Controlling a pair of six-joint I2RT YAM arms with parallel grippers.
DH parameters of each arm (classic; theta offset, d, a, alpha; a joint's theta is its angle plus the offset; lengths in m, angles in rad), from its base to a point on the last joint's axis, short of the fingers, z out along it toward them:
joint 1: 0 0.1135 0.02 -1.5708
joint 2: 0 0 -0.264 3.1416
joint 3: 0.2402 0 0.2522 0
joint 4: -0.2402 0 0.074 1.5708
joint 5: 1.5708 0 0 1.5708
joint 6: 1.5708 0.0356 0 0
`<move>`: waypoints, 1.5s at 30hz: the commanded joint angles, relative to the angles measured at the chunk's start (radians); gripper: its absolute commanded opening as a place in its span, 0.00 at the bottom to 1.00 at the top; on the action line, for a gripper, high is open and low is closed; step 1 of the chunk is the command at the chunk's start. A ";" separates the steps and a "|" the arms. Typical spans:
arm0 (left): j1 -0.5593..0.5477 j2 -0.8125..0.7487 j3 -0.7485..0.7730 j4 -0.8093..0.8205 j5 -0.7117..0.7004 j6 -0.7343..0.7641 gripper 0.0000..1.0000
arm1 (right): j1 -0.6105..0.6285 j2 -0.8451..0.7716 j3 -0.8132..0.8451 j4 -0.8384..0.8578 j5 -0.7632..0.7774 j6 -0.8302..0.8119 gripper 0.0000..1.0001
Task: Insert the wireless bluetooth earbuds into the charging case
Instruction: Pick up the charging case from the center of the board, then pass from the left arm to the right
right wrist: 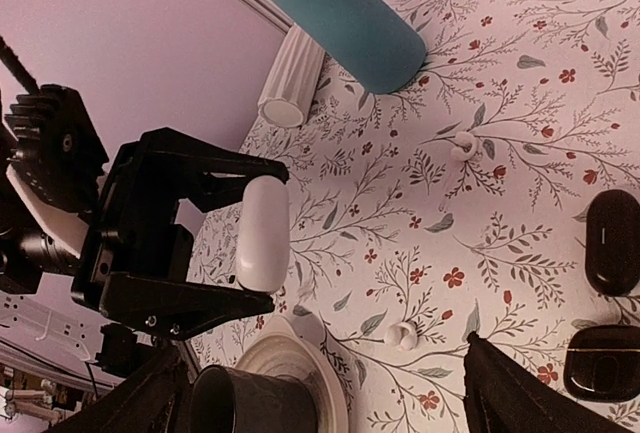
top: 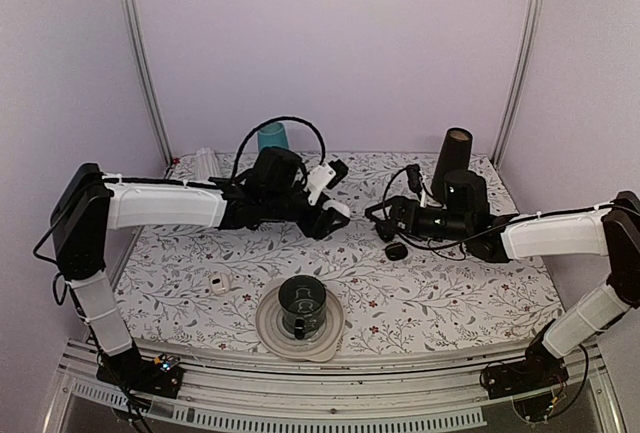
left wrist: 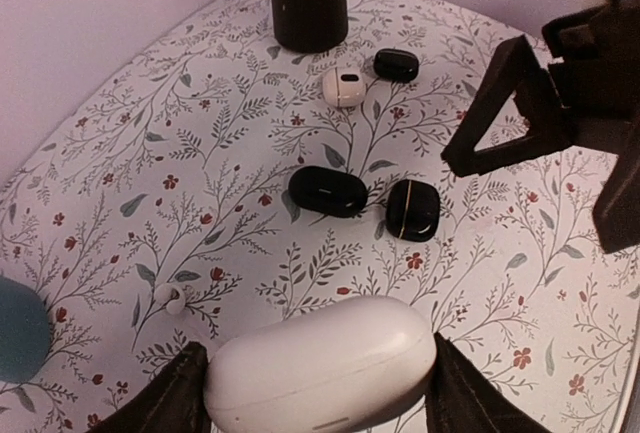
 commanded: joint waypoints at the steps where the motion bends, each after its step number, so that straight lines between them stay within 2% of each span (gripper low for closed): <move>1: -0.037 -0.054 -0.030 0.085 0.034 0.080 0.53 | -0.005 0.034 0.031 0.061 -0.090 0.055 0.92; 13: -0.094 -0.055 -0.021 0.085 0.004 0.186 0.53 | 0.019 0.043 0.064 0.043 -0.180 0.011 0.80; 19: -0.107 -0.047 0.000 0.072 0.003 0.205 0.53 | 0.036 0.070 0.088 0.024 -0.196 -0.001 0.70; 27: -0.112 -0.039 0.012 0.071 0.012 0.208 0.53 | 0.039 0.088 0.099 0.019 -0.214 -0.007 0.52; 34: -0.115 -0.033 0.022 0.071 0.015 0.210 0.53 | 0.039 0.100 0.109 0.017 -0.229 -0.004 0.32; 39: -0.117 -0.025 0.033 0.072 0.014 0.207 0.53 | 0.039 0.099 0.109 0.018 -0.229 -0.002 0.11; 41: -0.117 -0.023 0.038 0.071 0.017 0.205 0.55 | 0.038 0.096 0.107 0.018 -0.230 0.000 0.05; 45: -0.117 -0.022 0.043 0.071 0.014 0.191 0.69 | 0.039 0.073 0.100 0.012 -0.215 -0.006 0.03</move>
